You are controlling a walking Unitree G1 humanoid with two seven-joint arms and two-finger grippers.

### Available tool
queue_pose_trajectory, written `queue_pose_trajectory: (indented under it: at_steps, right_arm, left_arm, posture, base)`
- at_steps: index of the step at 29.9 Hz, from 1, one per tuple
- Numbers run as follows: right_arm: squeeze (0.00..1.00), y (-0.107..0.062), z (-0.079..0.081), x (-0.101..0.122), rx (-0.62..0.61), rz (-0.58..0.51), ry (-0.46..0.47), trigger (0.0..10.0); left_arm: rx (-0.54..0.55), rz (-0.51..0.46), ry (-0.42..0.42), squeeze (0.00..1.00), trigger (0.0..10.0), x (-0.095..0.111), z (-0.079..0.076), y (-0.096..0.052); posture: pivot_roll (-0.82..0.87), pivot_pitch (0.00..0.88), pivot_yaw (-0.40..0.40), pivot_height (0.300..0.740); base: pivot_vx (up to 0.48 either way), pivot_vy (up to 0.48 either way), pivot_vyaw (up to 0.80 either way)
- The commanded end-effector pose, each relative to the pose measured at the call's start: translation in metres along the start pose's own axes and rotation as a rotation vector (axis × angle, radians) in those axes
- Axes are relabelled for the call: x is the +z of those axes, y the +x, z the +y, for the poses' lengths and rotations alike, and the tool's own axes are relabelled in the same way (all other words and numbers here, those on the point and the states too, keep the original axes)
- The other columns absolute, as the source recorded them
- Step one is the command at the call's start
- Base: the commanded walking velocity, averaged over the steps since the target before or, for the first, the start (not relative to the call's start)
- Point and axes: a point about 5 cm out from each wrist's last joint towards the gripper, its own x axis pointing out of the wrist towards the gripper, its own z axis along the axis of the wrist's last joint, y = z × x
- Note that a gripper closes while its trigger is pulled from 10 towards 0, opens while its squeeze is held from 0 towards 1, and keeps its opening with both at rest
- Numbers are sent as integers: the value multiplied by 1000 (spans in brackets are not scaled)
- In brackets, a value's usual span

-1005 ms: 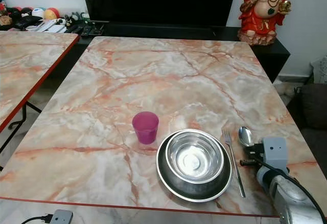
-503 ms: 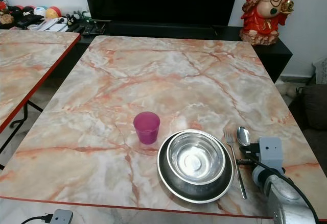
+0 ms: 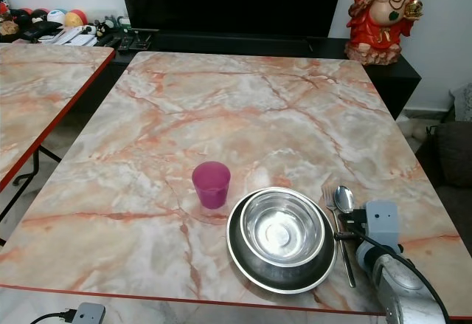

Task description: Setting the table

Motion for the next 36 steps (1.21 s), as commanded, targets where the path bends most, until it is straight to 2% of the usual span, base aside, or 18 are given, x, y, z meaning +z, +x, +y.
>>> queue_pose_trajectory:
  at_steps: [1, 15, 36]
  right_arm:
    - [0, 0, 0, -2, -4, 5, -5, 10000]
    - [0, 0, 1, -5, -15, 17, -19, 10000]
    - [0, -7, -12, -1, -83, -6, -17, 10000]
  left_arm:
    - [-3, 33, 8, 0, 10000, -7, 0, -1]
    - [-4, 31, 8, 0, 10000, -6, 0, -1]
    - [-6, 33, 9, 0, 10000, -6, -1, -1]
  posture:
    - [-117, 120, 9, 740]
    - [-114, 118, 9, 740]
    - [-116, 120, 11, 740]
  base:
    - [0, 0, 0]
    - [0, 0, 0]
    - [0, 0, 0]
